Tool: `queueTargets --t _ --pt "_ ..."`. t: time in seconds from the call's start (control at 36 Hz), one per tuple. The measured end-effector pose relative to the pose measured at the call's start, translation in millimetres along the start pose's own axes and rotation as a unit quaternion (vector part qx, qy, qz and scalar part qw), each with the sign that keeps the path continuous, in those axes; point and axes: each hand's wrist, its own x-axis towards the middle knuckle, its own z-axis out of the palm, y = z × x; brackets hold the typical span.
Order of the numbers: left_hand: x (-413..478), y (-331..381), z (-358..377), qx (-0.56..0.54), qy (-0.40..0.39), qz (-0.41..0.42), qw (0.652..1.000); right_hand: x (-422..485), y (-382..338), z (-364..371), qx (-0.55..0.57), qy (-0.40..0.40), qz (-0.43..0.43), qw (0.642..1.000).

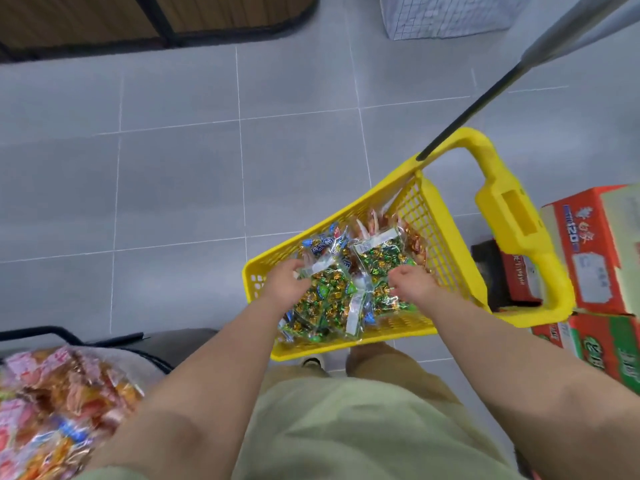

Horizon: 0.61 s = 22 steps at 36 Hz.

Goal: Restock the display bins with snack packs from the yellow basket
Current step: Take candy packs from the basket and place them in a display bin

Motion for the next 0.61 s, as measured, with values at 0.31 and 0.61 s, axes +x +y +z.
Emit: queueTargets --t 0.31,0.61 --pt "38.6 49.8 31.5 0.318 -0.074 0.085 0.941 26.3 18.4 -20.7 -0.023 -0.049 0.006 0.999" --pt "46.5 34.8 5.0 0.414 -0.118 0.217 0.876 62.3 -16.6 -36.6 -0.086 0.083 -0.097 0.988"
